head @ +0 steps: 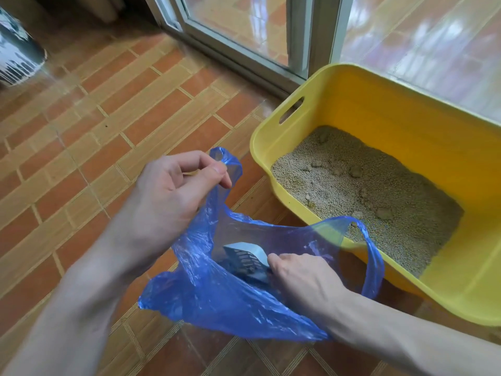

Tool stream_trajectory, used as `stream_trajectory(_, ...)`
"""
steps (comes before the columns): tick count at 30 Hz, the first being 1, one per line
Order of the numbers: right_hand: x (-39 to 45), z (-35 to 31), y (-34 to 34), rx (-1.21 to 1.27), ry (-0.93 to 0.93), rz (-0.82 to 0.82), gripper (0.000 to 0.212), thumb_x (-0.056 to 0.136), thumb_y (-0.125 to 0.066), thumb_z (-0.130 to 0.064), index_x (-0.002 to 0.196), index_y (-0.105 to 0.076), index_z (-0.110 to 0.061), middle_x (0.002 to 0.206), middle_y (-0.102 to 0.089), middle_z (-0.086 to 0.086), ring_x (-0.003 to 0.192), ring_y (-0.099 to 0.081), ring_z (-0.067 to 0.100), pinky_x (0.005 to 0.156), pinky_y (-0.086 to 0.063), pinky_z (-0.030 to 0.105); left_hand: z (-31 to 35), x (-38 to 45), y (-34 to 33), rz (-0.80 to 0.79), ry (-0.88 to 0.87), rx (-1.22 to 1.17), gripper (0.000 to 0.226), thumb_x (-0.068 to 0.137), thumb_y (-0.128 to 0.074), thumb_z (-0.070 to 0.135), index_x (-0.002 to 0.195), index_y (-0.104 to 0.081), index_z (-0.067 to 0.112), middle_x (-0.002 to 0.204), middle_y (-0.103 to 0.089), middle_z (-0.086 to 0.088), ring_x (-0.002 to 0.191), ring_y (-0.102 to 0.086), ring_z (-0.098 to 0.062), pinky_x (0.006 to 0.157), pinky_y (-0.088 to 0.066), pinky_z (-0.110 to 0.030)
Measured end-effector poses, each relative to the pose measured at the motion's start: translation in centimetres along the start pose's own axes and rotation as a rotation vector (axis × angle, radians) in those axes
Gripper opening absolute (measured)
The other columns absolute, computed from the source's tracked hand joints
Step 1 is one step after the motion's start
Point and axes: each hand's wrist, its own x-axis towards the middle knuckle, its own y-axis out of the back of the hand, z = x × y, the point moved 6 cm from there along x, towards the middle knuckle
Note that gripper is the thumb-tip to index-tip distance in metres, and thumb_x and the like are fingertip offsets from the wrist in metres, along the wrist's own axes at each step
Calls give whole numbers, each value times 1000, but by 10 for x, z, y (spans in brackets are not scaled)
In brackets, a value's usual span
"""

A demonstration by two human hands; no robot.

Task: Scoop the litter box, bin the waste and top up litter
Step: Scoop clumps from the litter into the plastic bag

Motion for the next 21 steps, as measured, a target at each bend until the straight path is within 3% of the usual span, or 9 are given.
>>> stream_trajectory(2,-3,4,-3,-21,-26,-30,65,39,-91,-23,73,-35,-24,54,-49,-1,38,-54,21,39,-12,28,2,-3,6,-1,-11,2,32,92,-60,45,82,-73,18,58,-26,-8,57,-17,-29,50,-16,-32)
stream_trajectory(5,-7,-3,1,-77,0,22,56,29,-91,-17,67,-51,-22,50,-45,-1,34,-48,19,40,-6,27,3,-4,21,54,-54,53,39,87,-61,55,89,-74,18,60,-25,-16,56,-18,-36,52,-19,-35)
stream_trajectory(7,-13,-5,12,-112,7,98,48,34,-89,-13,66,-54,-21,50,-46,-1,34,-47,18,41,-12,27,1,-4,25,88,-54,66,39,88,-60,55,90,-74,18,56,-26,-10,54,-19,-37,51,-19,-40)
stream_trajectory(9,-16,-6,22,-122,47,198,38,39,-80,-11,67,-56,-20,52,-47,-1,35,-48,18,40,-15,27,-1,-5,20,84,-54,91,35,92,-59,49,88,-73,17,50,-31,3,52,-19,-30,48,-18,-32)
stream_trajectory(12,-19,-1,41,-54,58,301,10,75,-54,-26,69,-54,-18,54,-48,-1,36,-52,22,36,-19,29,-4,-7,12,93,-48,188,31,98,-65,42,82,-72,16,46,-33,8,46,-21,-13,43,-19,-22)
stream_trajectory(14,-21,4,48,9,33,259,36,90,-25,-39,77,-52,-19,63,-52,1,48,-60,26,40,-26,33,-7,-8,9,98,-24,234,29,102,-64,34,81,-71,16,47,-35,7,44,-22,-10,43,-20,-20)
stream_trajectory(16,-20,11,55,78,-9,175,51,92,-7,-54,89,-46,-22,81,-58,0,73,-66,28,53,-38,37,-8,-8,9,114,-7,255,28,102,-62,30,79,-71,16,45,-36,9,42,-24,-9,43,-20,-19)
stream_trajectory(18,-22,19,62,129,-45,174,42,101,-17,-55,94,-42,-22,95,-61,-1,90,-64,28,66,-45,40,-6,-9,8,144,-11,290,28,101,-63,30,78,-70,16,43,-37,11,40,-28,-10,43,-22,-18)
stream_trajectory(21,-20,28,64,145,-116,152,28,104,-37,-48,92,-39,-22,98,-63,-1,94,-64,30,68,-45,40,-4,-12,8,178,-23,385,28,99,-62,36,78,-68,19,44,-37,9,43,-32,-13,44,-25,-22)
